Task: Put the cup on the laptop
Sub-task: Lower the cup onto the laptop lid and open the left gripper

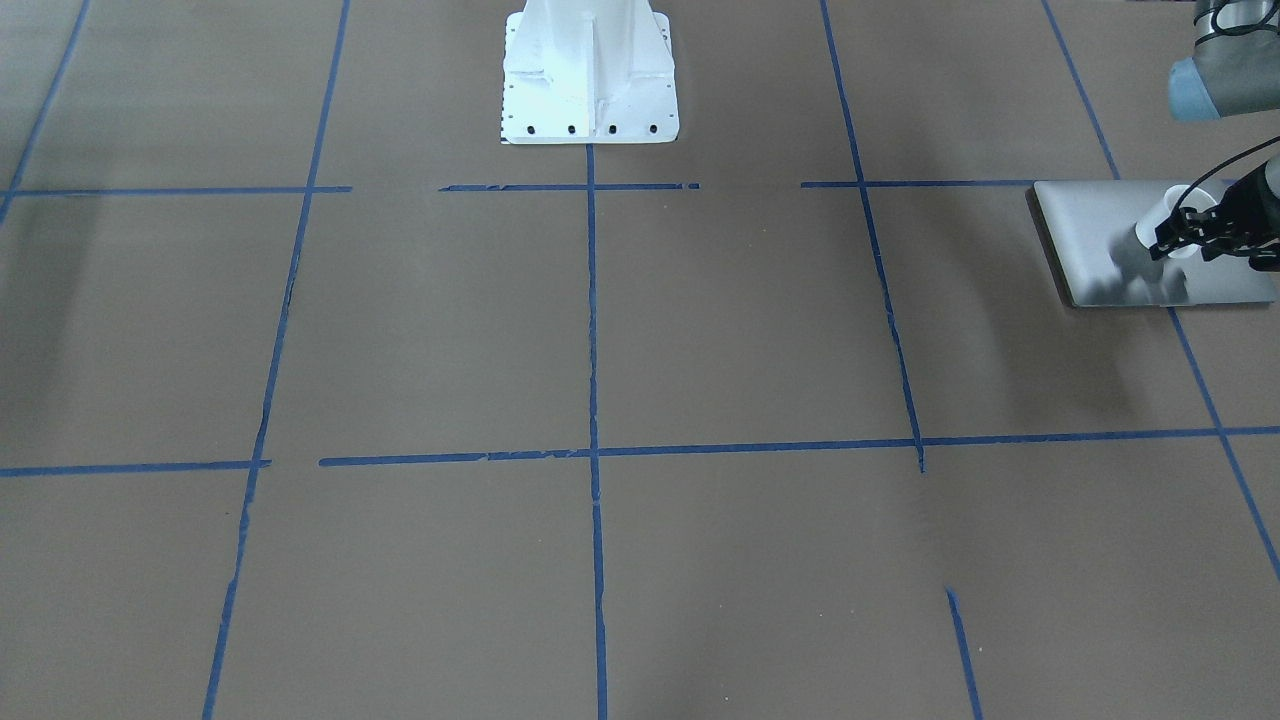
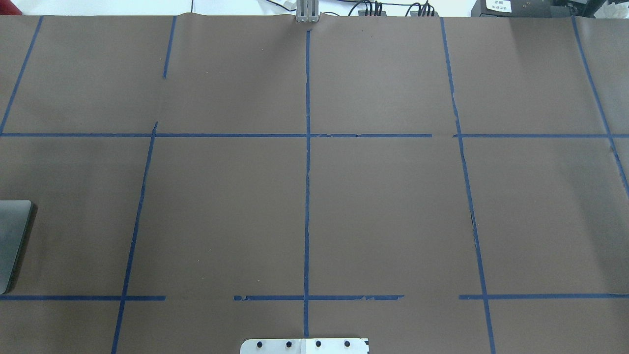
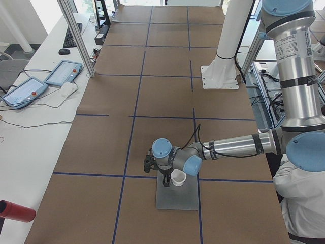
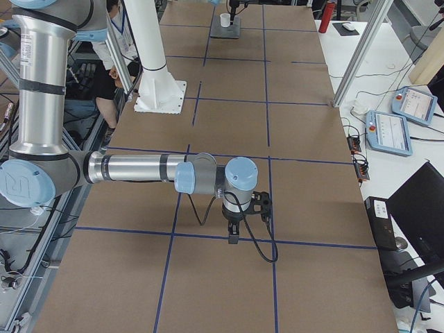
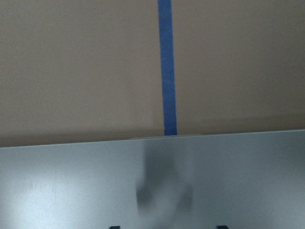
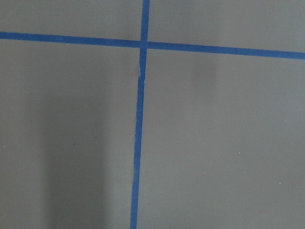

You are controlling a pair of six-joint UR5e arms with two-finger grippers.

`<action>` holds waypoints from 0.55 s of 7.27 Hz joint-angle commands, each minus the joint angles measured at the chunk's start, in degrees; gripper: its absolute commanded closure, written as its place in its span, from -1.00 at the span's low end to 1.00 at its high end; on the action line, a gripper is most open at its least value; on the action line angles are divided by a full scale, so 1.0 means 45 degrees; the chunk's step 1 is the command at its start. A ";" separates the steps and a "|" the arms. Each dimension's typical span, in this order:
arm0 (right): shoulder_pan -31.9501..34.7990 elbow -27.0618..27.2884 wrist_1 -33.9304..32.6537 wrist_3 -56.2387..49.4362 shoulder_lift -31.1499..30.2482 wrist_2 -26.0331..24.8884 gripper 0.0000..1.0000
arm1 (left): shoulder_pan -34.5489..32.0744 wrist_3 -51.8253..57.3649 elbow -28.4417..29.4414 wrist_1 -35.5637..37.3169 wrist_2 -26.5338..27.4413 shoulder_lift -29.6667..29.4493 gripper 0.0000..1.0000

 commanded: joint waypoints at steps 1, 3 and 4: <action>0.0000 0.0000 0.0019 0.0000 0.0000 0.0000 -1.00 | -0.0746 0.2096 -0.0586 0.0520 -0.0619 -0.0038 -0.98; 0.0000 0.0000 0.0000 0.0000 0.0000 -0.0019 -1.00 | -0.3106 0.4594 -0.2045 0.3649 -0.0542 -0.0136 -0.99; 0.0000 0.0000 0.0000 0.0000 0.0000 0.0000 -1.00 | -0.4044 0.5808 -0.2730 0.5409 -0.0522 -0.0175 -1.00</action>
